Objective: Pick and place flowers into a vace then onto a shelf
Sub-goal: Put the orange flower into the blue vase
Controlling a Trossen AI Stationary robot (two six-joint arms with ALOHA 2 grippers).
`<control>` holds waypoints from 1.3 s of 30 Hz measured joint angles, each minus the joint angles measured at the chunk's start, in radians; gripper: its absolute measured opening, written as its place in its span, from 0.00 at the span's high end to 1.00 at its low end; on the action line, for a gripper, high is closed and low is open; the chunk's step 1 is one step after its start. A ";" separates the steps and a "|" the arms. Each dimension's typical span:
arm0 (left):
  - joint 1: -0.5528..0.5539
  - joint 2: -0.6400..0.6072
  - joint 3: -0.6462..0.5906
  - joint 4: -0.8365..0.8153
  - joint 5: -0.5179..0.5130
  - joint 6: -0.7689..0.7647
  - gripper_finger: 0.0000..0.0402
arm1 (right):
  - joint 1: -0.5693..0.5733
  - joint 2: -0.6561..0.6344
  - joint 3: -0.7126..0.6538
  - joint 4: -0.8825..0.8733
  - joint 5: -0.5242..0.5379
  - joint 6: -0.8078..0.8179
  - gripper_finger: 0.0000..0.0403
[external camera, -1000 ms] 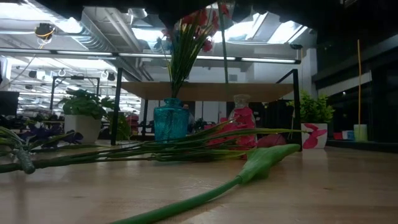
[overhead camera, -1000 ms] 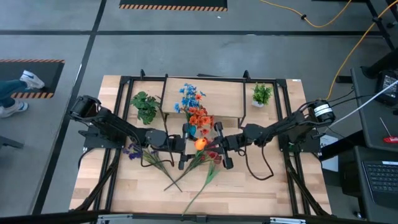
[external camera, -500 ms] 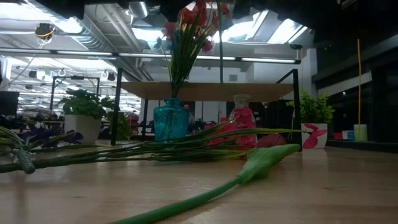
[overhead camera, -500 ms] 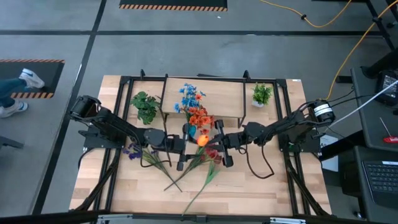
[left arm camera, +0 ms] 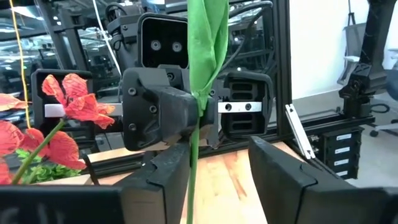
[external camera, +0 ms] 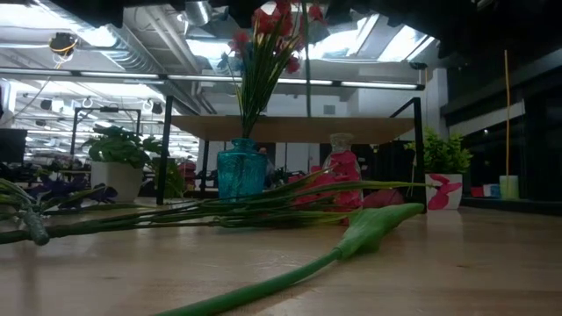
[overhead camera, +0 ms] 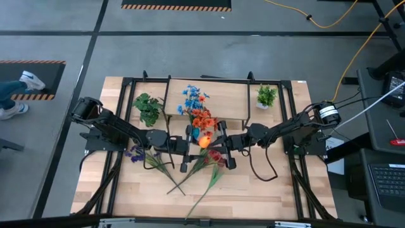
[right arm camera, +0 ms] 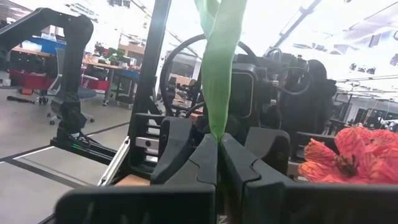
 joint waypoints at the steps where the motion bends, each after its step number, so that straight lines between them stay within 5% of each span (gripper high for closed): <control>1: 0.000 0.000 0.000 0.000 -0.001 0.003 0.63 | 0.000 0.000 0.000 0.000 0.000 0.000 1.00; 17: 0.002 0.000 0.000 -0.001 -0.031 0.010 0.98 | 0.001 0.000 0.000 -0.013 -0.004 0.003 1.00; 28: -0.002 -0.010 0.000 -0.037 -0.056 0.028 0.99 | 0.000 0.000 0.000 -0.021 0.003 0.003 0.87; 39: -0.047 -0.156 0.000 -0.228 -0.134 0.014 0.99 | -0.001 -0.007 0.000 -0.026 0.006 0.007 0.72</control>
